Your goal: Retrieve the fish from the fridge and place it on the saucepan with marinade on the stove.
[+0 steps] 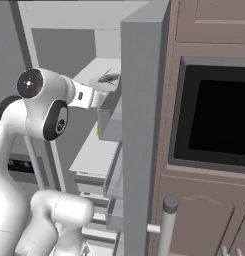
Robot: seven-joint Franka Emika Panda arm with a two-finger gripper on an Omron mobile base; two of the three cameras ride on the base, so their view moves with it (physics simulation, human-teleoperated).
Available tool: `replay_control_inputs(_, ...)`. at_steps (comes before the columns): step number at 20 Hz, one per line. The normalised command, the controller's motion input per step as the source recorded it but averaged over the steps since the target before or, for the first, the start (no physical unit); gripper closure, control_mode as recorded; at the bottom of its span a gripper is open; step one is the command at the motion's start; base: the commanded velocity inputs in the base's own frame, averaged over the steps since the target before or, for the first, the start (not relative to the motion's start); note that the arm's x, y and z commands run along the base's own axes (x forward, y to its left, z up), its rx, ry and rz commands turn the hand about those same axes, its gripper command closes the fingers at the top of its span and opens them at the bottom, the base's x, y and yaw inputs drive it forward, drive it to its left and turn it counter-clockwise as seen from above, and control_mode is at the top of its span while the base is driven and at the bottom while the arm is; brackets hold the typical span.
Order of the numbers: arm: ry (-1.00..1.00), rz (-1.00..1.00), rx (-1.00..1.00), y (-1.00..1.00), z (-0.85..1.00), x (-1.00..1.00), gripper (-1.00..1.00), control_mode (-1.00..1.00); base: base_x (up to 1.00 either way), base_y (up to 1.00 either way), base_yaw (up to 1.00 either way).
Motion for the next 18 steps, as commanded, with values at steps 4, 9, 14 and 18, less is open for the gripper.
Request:
replay_control_inputs(4, -0.21, 0.00, 0.00, 0.00, 0.25, 0.00, -1.00, -1.00, 0.00, 0.00, 0.00)
replay_control_inputs(9, -0.04, -0.01, 0.00, 0.09, 0.34, 0.03, -1.00, -1.00, 0.00, 0.00, 0.00)
replay_control_inputs(14, 0.03, -0.02, 0.00, 0.07, 0.27, 0.15, -1.00, -1.00, 0.00, 0.00, 0.00)
replay_control_inputs(18, 0.15, 0.00, 0.00, 0.00, 0.16, 0.24, -1.00, -1.00, 0.00, 0.00, 0.00)
